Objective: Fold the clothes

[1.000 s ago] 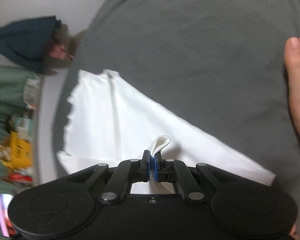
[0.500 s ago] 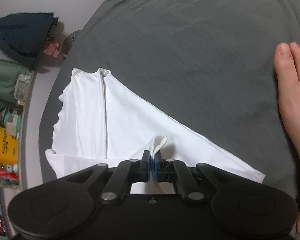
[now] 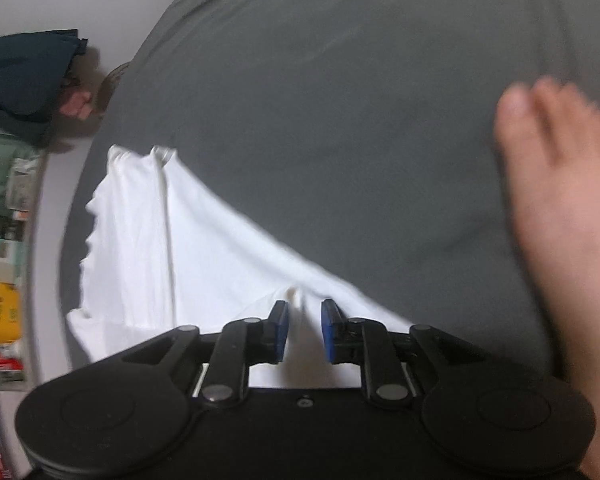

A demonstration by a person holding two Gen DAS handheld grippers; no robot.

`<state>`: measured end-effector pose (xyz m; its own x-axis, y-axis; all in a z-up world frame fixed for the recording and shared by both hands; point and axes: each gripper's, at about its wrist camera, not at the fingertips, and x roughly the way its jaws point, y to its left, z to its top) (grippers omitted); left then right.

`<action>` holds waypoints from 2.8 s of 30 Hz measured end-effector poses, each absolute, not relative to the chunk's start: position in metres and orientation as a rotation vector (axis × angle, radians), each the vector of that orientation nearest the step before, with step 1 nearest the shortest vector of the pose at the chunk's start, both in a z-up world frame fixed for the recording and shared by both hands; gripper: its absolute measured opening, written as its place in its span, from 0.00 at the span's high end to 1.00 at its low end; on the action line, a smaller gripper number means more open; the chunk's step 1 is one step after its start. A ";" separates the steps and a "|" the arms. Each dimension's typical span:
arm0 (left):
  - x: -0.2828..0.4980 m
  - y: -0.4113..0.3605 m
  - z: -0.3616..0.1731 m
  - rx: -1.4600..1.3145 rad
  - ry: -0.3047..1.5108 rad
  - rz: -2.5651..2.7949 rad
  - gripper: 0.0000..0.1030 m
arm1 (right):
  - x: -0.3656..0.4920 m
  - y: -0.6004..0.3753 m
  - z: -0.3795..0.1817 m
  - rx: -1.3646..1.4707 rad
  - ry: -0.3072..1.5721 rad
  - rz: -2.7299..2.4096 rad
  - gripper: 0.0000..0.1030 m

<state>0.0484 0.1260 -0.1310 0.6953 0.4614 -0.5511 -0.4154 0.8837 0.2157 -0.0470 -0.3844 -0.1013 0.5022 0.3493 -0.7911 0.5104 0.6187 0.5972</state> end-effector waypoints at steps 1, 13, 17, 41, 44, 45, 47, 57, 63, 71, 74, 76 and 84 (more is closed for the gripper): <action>0.049 0.126 -0.131 0.077 0.636 0.490 0.00 | -0.046 -0.381 -0.097 0.922 1.088 -0.113 0.80; 0.048 0.129 -0.131 0.057 0.635 0.485 0.00 | -0.063 -0.357 -0.103 0.910 1.204 -0.101 0.69; 0.049 0.131 -0.131 0.041 0.636 0.483 0.00 | -0.066 -0.353 -0.118 1.029 1.218 -0.052 0.93; 0.051 0.132 -0.131 0.022 0.641 0.484 0.00 | -0.059 -0.326 -0.062 0.608 1.073 -0.036 0.75; 0.051 0.131 -0.131 0.021 0.641 0.486 0.00 | -0.004 -0.298 -0.045 0.573 1.002 0.138 0.75; 0.051 0.131 -0.132 0.022 0.640 0.487 0.00 | 0.017 -0.279 -0.039 0.557 0.984 0.220 0.75; 0.051 0.131 -0.132 0.024 0.640 0.487 0.00 | 0.064 -0.233 -0.025 0.510 0.952 0.387 0.70; 0.048 0.132 -0.132 0.025 0.633 0.483 0.00 | 0.245 -0.059 -0.011 0.271 0.973 0.695 0.57; 0.049 0.134 -0.133 0.012 0.632 0.474 0.00 | 0.301 -0.024 -0.034 0.159 1.116 0.689 0.57; 0.048 0.141 -0.134 -0.029 0.633 0.457 0.00 | 0.328 0.002 -0.054 0.113 1.252 0.779 0.56; 0.047 0.142 -0.135 -0.052 0.632 0.448 0.00 | 0.331 0.008 -0.062 0.079 1.276 0.779 0.57; 0.046 0.143 -0.136 -0.060 0.632 0.444 0.00 | 0.331 0.008 -0.064 0.094 1.283 0.793 0.58; 0.044 0.141 -0.138 -0.060 0.630 0.441 0.00 | 0.337 0.014 -0.067 0.089 1.314 0.846 0.61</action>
<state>0.0435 0.1412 -0.1380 0.7186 0.3807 -0.5820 -0.4167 0.9057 0.0780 0.3373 0.0136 -0.0675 0.0092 0.5881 -0.8087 -0.4928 0.7064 0.5081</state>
